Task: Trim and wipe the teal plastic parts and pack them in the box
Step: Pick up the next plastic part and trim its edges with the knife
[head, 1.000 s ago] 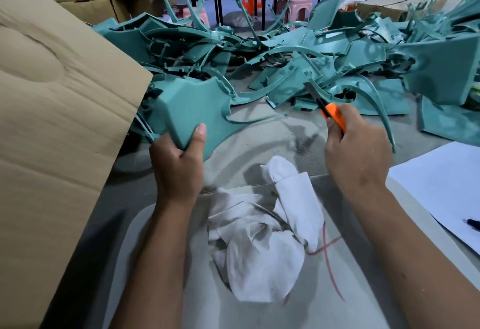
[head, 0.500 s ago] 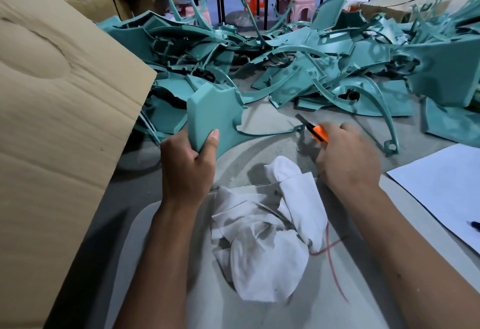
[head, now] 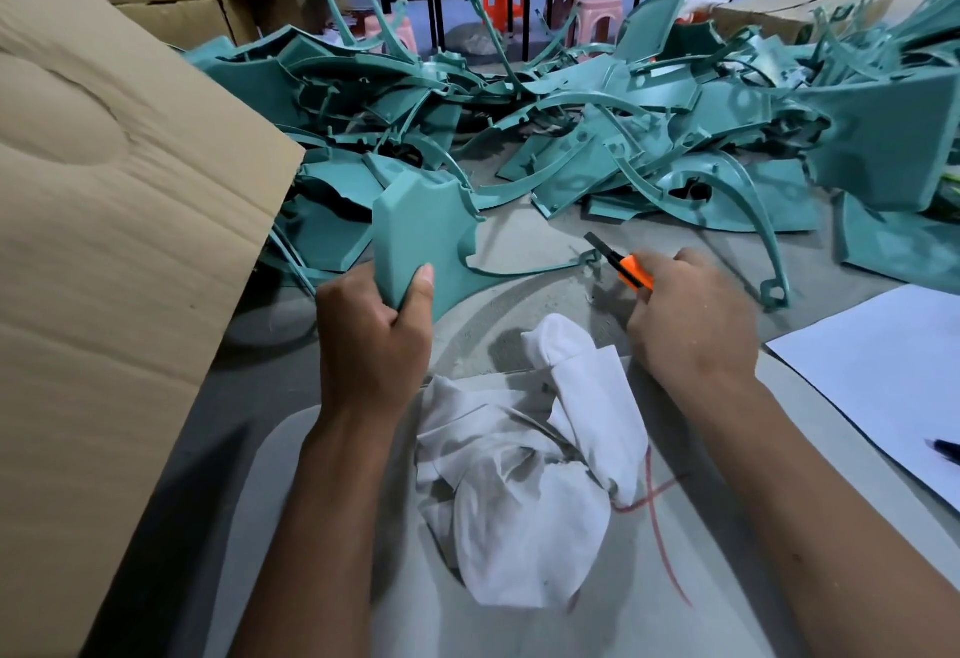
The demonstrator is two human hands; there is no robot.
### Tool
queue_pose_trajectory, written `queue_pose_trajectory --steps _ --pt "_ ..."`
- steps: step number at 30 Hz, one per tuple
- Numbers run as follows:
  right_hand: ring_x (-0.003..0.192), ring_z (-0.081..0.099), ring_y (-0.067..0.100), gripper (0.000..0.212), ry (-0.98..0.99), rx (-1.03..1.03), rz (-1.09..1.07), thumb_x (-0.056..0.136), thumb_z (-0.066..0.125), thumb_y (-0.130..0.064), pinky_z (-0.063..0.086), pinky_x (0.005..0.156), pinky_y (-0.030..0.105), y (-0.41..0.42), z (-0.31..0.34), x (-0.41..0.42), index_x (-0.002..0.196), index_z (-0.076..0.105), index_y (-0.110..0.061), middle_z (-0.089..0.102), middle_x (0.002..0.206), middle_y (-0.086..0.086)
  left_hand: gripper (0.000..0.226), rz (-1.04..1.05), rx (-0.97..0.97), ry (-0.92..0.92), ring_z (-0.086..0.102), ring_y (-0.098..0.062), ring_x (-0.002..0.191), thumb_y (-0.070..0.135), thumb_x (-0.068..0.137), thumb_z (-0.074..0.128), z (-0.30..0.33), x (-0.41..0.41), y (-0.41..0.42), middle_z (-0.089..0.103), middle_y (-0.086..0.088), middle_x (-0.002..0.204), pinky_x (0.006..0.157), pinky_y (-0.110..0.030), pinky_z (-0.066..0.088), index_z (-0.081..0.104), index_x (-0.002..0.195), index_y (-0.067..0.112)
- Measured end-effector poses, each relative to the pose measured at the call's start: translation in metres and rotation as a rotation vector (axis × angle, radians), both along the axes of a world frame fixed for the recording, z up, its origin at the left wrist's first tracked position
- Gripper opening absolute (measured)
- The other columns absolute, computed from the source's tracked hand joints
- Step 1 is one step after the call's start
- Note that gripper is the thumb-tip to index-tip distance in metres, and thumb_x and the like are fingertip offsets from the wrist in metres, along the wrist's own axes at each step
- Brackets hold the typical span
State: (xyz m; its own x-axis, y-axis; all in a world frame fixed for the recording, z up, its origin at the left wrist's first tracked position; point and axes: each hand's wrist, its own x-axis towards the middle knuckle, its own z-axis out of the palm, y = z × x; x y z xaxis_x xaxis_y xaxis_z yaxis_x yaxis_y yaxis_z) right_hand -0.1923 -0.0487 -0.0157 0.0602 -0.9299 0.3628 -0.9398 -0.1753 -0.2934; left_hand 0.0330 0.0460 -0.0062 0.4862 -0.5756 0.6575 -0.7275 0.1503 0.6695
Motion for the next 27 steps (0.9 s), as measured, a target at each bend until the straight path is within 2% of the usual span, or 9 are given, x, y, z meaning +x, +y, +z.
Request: queue_pose_trajectory --steps 3,7,10,13,17,20,24,27 --pt "0.067 0.038 0.031 0.025 0.056 0.002 0.017 0.082 0.059 -0.002 0.027 0.057 0.034 0.005 -0.002 0.003 0.101 0.064 -0.016 0.043 0.085 0.004 0.026 0.012 -0.019 -0.038 0.059 -0.014 0.058 0.023 0.09 0.066 0.001 -0.004 0.0 0.064 -0.006 0.061 0.049 -0.021 0.044 0.064 0.069 0.007" --pt "0.07 0.04 0.031 0.029 0.058 0.007 0.042 0.082 0.061 -0.005 0.031 0.059 0.035 0.005 0.001 -0.002 0.108 0.065 -0.017 0.046 0.089 0.005 0.026 0.031 -0.019 -0.023 0.061 -0.017 0.061 0.022 0.09 0.066 0.001 -0.005 0.0 0.067 -0.008 0.063 0.05 -0.026 0.045 0.066 0.071 0.004" --pt "0.075 0.048 0.028 0.037 0.06 0.028 0.16 0.085 0.066 -0.015 0.038 0.062 0.034 0.01 0.005 0.001 0.118 0.069 -0.03 0.05 0.092 0.0 0.021 0.034 -0.017 0.004 0.061 -0.01 0.065 0.021 0.09 0.067 0.001 -0.004 0.0 0.062 0.002 0.062 0.054 -0.016 0.044 0.068 0.073 0.008" --pt "0.08 0.055 0.03 0.044 0.008 0.024 0.21 0.086 0.064 -0.013 0.038 0.065 0.033 0.014 0.002 0.009 0.125 0.068 -0.033 0.051 0.093 -0.001 0.012 0.025 -0.016 0.067 0.062 0.006 0.064 0.024 0.087 0.067 -0.001 -0.002 -0.002 0.059 0.02 0.065 0.057 -0.006 0.042 0.07 0.079 0.016" --pt "0.073 0.044 0.027 0.043 -0.1 -0.098 0.036 0.092 0.059 -0.014 0.036 0.066 0.033 0.003 0.001 0.002 0.132 0.066 -0.029 0.046 0.089 -0.002 0.011 0.041 -0.019 0.29 0.07 -0.003 0.08 0.026 0.082 0.068 -0.007 0.008 -0.007 0.067 0.027 0.08 0.074 -0.018 0.052 0.076 0.087 0.02" --pt "0.078 0.051 0.034 0.043 -0.102 -0.05 -0.016 0.091 0.058 -0.013 0.039 0.069 0.037 -0.004 0.0 -0.008 0.131 0.066 -0.026 0.045 0.091 0.0 0.007 0.031 0.012 0.452 0.069 0.008 0.074 0.026 0.079 0.068 -0.01 0.014 -0.012 0.069 0.032 0.07 0.067 -0.014 0.052 0.069 0.072 0.028" --pt "0.073 0.045 0.031 0.034 -0.059 0.011 0.019 0.092 0.056 -0.011 0.037 0.066 0.034 -0.005 -0.002 -0.007 0.122 0.065 -0.026 0.048 0.089 0.002 0.011 0.024 0.008 0.506 0.07 0.007 0.073 0.024 0.078 0.07 -0.013 0.017 -0.013 0.072 0.031 0.076 0.065 -0.015 0.053 0.072 0.069 0.031" --pt "0.074 0.042 0.026 0.039 -0.1 -0.038 0.06 0.093 0.058 -0.013 0.035 0.066 0.033 -0.003 0.001 -0.006 0.13 0.066 -0.026 0.045 0.088 -0.001 0.006 0.049 0.006 0.531 0.071 0.004 0.075 0.027 0.077 0.07 -0.014 0.018 -0.013 0.072 0.03 0.076 0.073 -0.023 0.056 0.07 0.071 0.028"
